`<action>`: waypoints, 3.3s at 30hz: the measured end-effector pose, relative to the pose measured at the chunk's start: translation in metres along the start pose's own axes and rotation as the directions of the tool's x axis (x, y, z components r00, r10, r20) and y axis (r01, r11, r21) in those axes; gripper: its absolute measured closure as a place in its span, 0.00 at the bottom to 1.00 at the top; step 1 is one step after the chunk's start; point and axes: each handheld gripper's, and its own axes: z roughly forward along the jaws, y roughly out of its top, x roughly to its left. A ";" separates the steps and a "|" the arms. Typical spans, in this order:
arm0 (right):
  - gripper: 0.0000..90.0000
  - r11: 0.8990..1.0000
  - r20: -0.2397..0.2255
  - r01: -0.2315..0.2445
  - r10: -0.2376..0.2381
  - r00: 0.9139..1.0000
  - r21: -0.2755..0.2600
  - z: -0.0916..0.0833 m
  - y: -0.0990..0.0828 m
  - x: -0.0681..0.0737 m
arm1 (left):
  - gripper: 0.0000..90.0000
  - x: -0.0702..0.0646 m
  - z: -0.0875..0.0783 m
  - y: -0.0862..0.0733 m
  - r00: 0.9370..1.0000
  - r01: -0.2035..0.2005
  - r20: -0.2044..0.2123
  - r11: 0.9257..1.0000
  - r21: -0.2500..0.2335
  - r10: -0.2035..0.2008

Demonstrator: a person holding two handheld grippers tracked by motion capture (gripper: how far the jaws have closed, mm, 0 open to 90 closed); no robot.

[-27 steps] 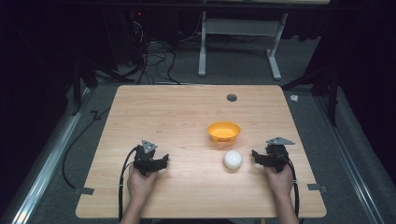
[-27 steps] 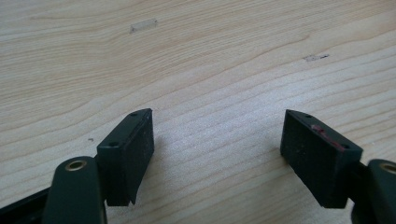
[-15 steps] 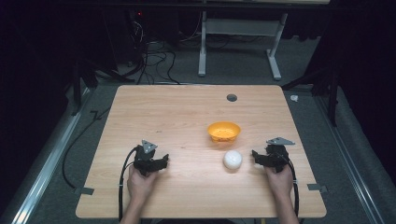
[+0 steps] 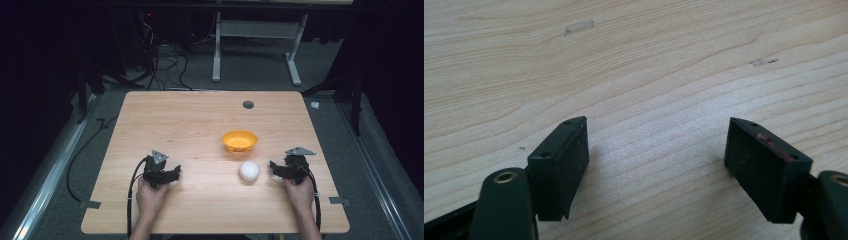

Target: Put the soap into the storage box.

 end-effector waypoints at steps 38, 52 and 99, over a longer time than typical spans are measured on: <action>0.26 0.993 -0.121 -0.043 0.029 0.992 -0.112 -0.047 -0.001 0.006 | 0.29 0.000 0.000 0.000 1.000 0.005 0.000 1.000 0.001 -0.005; 0.19 0.991 -0.187 0.068 -0.090 0.978 -0.119 -0.044 0.007 0.051 | 0.28 -0.001 -0.001 -0.001 1.000 0.004 0.001 1.000 0.001 -0.004; 0.21 0.973 -0.228 0.230 -0.226 0.947 -0.009 -0.001 0.009 0.094 | 0.28 -0.001 -0.001 -0.001 1.000 0.003 0.002 1.000 0.003 -0.003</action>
